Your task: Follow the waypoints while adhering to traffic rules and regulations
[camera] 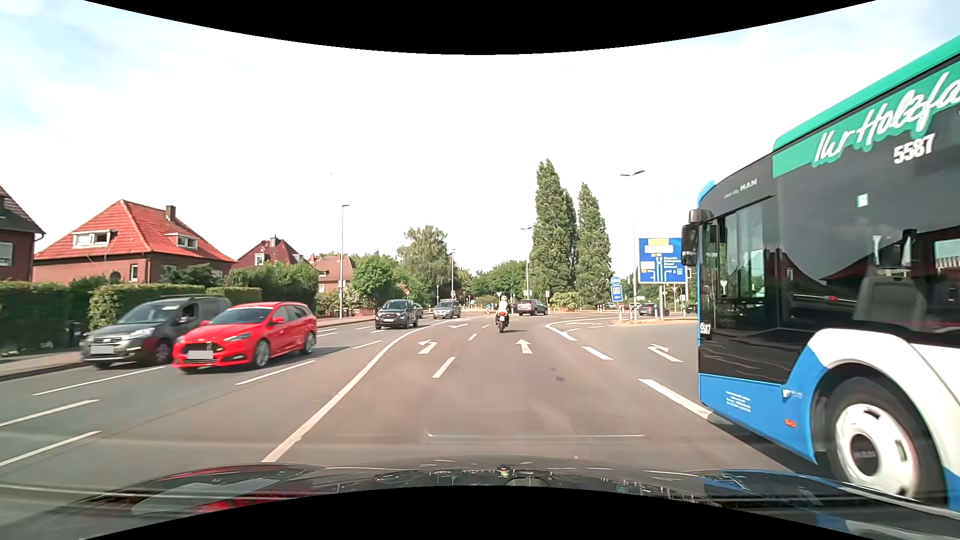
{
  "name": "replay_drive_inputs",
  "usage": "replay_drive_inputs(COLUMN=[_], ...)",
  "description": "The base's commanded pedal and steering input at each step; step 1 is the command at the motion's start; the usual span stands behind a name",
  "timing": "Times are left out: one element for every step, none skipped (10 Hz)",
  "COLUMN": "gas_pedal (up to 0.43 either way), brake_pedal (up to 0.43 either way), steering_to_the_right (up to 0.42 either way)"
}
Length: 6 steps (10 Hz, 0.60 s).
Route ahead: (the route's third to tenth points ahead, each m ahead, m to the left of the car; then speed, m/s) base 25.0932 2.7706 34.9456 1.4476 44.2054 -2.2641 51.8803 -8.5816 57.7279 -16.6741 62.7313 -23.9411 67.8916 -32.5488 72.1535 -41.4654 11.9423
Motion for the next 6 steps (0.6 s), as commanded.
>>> replay_drive_inputs(gas_pedal=[0.11, 0.11, 0.11, 0.11, 0.087, 0.039], brake_pedal=[0.0, 0.0, 0.0, 0.0, 0.0, 0.0], steering_to_the_right=[-0.005, -0.002, 0.001, 0.001, 0.004, 0.006])
